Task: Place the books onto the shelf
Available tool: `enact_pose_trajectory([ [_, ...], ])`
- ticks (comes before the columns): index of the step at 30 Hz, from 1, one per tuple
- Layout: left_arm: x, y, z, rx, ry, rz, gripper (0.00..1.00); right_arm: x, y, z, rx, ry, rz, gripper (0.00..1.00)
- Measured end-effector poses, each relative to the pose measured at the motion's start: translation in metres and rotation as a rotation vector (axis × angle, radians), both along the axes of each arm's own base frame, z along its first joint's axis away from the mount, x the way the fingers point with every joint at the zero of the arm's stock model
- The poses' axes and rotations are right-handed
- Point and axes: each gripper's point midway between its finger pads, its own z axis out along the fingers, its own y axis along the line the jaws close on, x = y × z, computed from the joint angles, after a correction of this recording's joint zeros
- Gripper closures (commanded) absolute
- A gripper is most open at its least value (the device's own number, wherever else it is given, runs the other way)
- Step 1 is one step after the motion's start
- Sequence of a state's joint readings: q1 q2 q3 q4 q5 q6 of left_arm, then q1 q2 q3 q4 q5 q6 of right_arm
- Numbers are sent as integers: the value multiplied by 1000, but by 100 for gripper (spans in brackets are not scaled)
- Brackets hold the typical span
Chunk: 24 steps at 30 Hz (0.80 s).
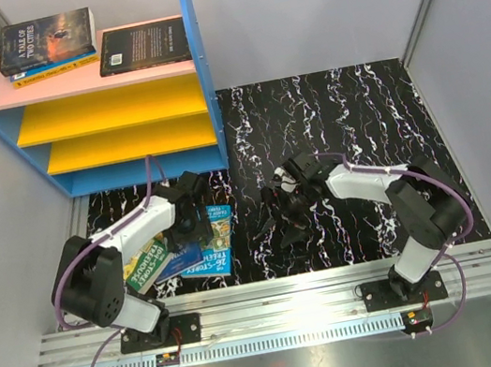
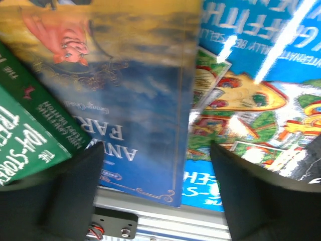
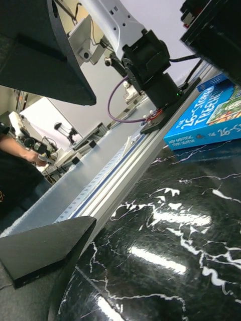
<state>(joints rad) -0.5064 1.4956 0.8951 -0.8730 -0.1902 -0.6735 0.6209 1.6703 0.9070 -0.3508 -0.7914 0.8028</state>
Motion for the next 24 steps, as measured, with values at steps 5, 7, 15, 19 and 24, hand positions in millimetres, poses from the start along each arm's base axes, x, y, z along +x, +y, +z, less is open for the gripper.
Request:
enact_pose_trajectory([
  [5, 2, 9, 0, 49, -12, -10, 56, -3, -5, 1, -20, -19, 6, 0],
  [7, 4, 14, 1, 67, -17, -8, 65, -5, -7, -1, -29, -18, 11, 0],
  [15, 5, 50, 5, 157, -3, 34, 100, -6, -11, -2, -48, -31, 17, 0],
  [19, 6, 53, 15, 175, 5, 13, 100, -8, -14, 2, -46, -44, 21, 0],
  [24, 21, 50, 61, 168, -59, -7, 100, -10, -16, 7, -42, -57, 25, 0],
])
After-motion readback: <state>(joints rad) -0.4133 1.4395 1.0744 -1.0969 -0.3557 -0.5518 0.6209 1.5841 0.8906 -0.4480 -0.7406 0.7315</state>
